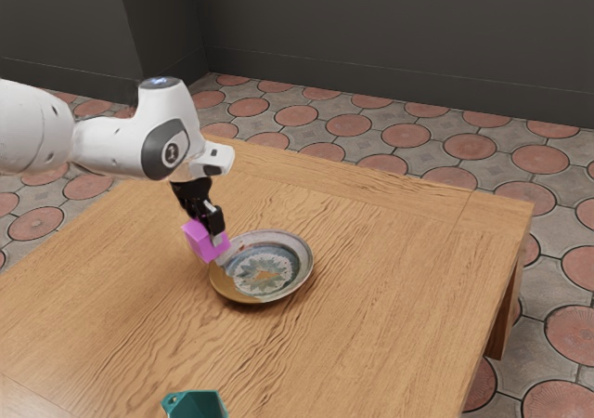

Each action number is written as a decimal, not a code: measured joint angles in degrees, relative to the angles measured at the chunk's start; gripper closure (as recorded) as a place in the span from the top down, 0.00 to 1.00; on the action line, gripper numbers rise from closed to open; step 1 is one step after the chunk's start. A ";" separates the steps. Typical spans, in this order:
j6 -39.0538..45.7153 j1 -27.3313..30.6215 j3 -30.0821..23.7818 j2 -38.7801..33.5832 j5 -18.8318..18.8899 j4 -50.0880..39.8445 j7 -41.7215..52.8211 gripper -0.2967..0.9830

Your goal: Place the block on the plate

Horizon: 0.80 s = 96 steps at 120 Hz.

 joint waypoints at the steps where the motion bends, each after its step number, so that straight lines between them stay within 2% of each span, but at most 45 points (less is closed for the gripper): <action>1: -0.01 -0.46 -0.10 0.05 0.04 0.22 0.00 0.56; 15: -0.21 -5.24 -0.79 3.41 0.25 4.51 -0.09 0.55; 36: -0.67 -7.16 -1.89 8.24 -0.09 8.07 -0.32 0.53; 60: -1.12 -7.31 -1.90 8.56 -0.74 8.11 -0.20 0.66; 72: -2.28 -7.33 -1.73 5.25 -0.70 8.20 -0.11 0.70; 84: -5.52 -7.34 -1.59 -1.53 -0.52 8.40 -0.11 0.72; 96: -12.65 -7.26 -1.76 -6.01 1.76 15.27 -1.92 0.74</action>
